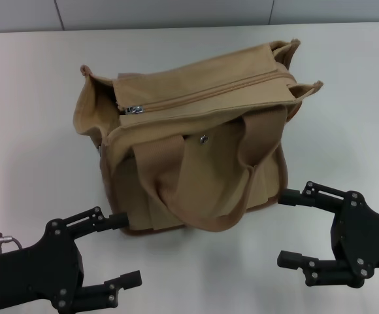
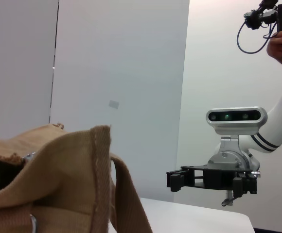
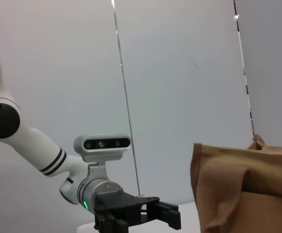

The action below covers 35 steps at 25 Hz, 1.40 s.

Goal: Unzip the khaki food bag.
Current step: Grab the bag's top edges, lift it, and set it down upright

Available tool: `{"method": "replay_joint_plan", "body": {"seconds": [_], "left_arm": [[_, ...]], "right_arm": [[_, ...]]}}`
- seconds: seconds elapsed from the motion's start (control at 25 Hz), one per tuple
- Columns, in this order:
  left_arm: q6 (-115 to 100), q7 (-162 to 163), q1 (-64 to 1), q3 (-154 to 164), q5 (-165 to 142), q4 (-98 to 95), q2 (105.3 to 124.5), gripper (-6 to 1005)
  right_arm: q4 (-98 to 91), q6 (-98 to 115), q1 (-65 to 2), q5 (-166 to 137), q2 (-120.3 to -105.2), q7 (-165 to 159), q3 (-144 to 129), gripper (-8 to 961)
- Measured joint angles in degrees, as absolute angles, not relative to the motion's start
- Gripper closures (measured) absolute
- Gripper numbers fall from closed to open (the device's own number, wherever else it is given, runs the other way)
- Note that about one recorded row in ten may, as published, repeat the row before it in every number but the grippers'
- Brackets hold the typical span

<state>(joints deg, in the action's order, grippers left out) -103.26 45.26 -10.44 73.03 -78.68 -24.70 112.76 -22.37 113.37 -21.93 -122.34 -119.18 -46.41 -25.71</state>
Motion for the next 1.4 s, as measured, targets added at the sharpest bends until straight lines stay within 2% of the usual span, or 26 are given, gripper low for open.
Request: {"method": "replay_joint_plan", "body": {"seconds": [0.48,0.84,0.88,1.16,1.4], "left_arm": [[-104.3,43.6,-10.1,72.4,-78.4,-24.7,112.86,216],[-107.4,39.2,-5.3,61.6,-78.6,-24.5,113.19,229],[-106.8,39.2,-4.6,59.1,-78.5,-23.9,113.43,231],[-100.0,36.6,-6.6,55.9,-78.7,-22.1,118.34,242],[-95.6,32.5,-14.1,57.1,-76.3,-11.7,119.09,251]], "right_arm": [[-22.3,113.6,-21.7,-122.1,-119.25,-45.7,-25.6,113],[-22.5,113.6,-21.2,-119.9,-119.27,-45.7,-25.4,113],[-22.6,113.6,-21.1,-119.6,-119.27,-45.7,-25.4,113],[-22.8,113.6,-20.5,-118.5,-119.27,-45.7,-25.4,113],[-22.8,113.6,-20.1,-118.4,-119.19,-45.7,-25.4,113]]}}
